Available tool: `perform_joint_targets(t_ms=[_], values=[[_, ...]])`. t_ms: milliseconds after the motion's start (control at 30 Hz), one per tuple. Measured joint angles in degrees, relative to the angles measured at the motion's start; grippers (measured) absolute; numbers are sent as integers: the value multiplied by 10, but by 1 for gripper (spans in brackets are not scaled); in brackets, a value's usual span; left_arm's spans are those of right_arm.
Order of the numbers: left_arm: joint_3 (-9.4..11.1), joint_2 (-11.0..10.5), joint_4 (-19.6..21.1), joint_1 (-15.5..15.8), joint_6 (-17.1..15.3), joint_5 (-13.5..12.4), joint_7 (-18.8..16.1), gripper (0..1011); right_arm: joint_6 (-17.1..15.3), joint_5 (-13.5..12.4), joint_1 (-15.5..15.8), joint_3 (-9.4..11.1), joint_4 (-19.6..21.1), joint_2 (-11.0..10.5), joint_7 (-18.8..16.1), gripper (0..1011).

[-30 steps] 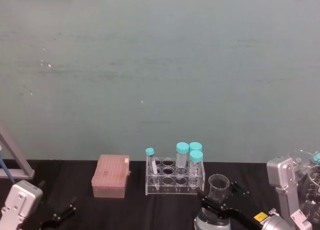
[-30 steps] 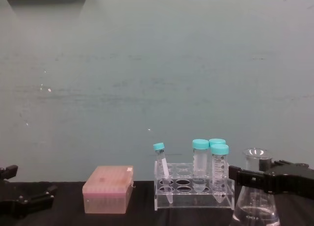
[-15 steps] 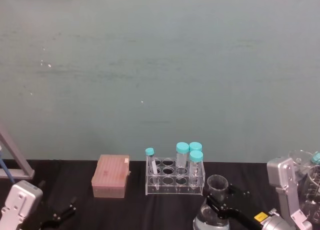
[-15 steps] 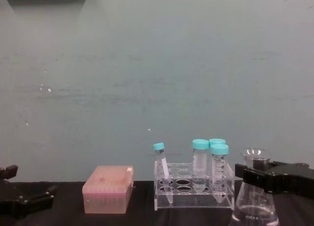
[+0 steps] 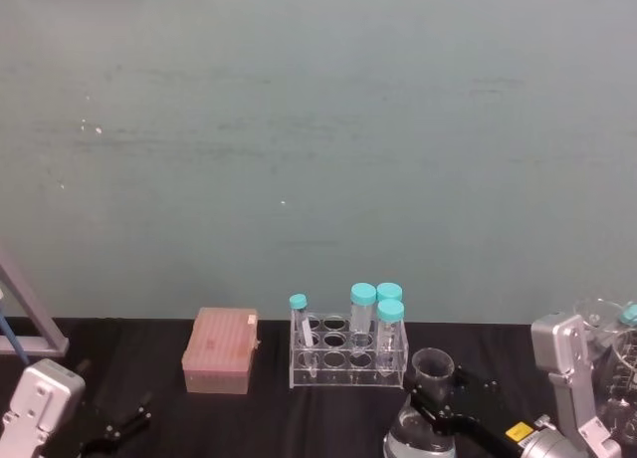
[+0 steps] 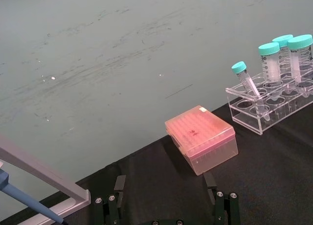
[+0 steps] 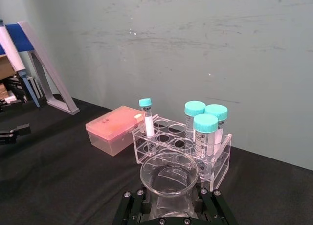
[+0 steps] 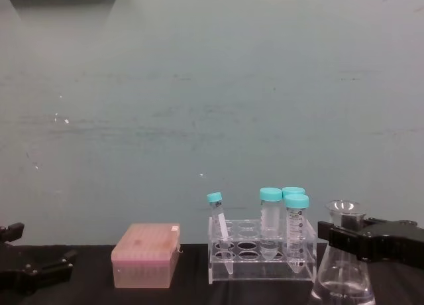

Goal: Pick up the beaker with the right gripper, shake it three times, and then put it down.

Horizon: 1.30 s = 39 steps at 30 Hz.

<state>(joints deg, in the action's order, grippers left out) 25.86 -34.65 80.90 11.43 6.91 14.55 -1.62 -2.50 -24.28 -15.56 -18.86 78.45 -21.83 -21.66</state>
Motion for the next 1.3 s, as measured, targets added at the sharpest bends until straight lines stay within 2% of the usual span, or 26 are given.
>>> perform_joint_targets(t_ms=[900, 1300], values=[[0, 0, 0, 0, 0, 0, 0, 1000, -1, -1, 1, 3, 1, 1, -3, 456], [0, 0, 0, 0, 0, 0, 0, 1000, -14, -16, -4, 15, 33, 0, -8, 453]])
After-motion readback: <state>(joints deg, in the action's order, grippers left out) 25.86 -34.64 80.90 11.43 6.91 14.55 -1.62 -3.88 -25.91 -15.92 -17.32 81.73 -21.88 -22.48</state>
